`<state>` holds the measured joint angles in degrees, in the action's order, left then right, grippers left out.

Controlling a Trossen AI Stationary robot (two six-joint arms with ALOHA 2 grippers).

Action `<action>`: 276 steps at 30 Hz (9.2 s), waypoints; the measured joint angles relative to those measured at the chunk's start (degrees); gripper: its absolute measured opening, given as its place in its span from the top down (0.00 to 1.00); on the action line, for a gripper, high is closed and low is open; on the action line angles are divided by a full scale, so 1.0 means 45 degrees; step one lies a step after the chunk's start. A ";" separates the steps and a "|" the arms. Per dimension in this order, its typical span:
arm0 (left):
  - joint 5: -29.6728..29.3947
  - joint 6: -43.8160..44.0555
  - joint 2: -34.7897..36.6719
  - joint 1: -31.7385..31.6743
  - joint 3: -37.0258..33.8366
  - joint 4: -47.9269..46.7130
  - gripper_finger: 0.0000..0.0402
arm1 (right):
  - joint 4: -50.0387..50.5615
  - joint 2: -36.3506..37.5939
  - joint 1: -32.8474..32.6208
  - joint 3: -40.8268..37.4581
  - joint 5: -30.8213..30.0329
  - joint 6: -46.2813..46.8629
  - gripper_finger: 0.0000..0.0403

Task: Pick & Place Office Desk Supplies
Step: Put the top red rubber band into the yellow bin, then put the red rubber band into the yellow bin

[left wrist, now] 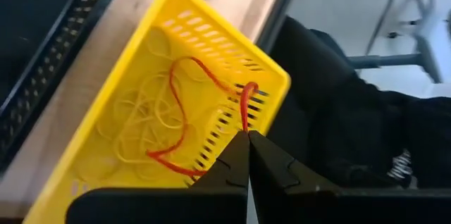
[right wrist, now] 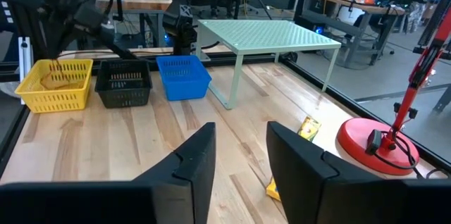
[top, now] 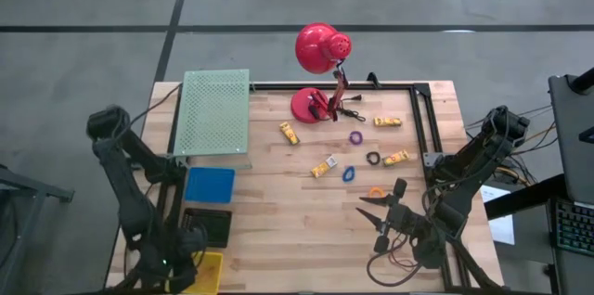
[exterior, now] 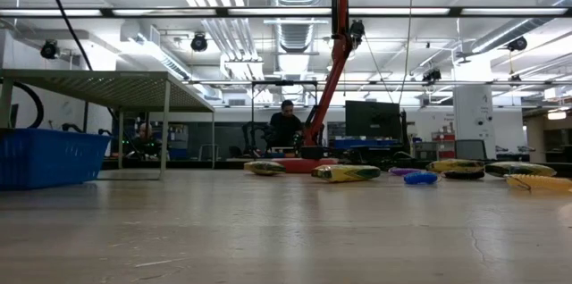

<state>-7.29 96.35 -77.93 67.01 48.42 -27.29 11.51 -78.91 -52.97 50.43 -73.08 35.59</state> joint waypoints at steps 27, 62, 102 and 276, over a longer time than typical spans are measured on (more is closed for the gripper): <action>0.1297 -0.2183 -0.1388 -0.0133 -0.0005 0.0551 0.99 | 0.0000 0.0000 0.0000 0.0000 0.0000 0.0000 0.70; 0.1267 -0.0984 -0.1379 -0.0139 -0.1088 0.1541 0.60 | 0.0000 0.0000 0.0000 0.0000 0.0000 0.0000 0.69; -0.1748 -0.5579 0.0348 -0.0226 0.1237 -0.0136 0.37 | 0.0002 0.0000 0.0000 0.0000 0.0002 0.0000 0.68; -0.2798 -1.9397 0.7940 -0.7521 -0.1671 0.0665 0.37 | 1.2983 -0.5659 -0.0918 0.6498 1.5237 1.5001 0.75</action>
<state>-19.88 9.06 -42.21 33.17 40.91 -24.29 69.93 -104.38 -57.10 79.67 -4.51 103.10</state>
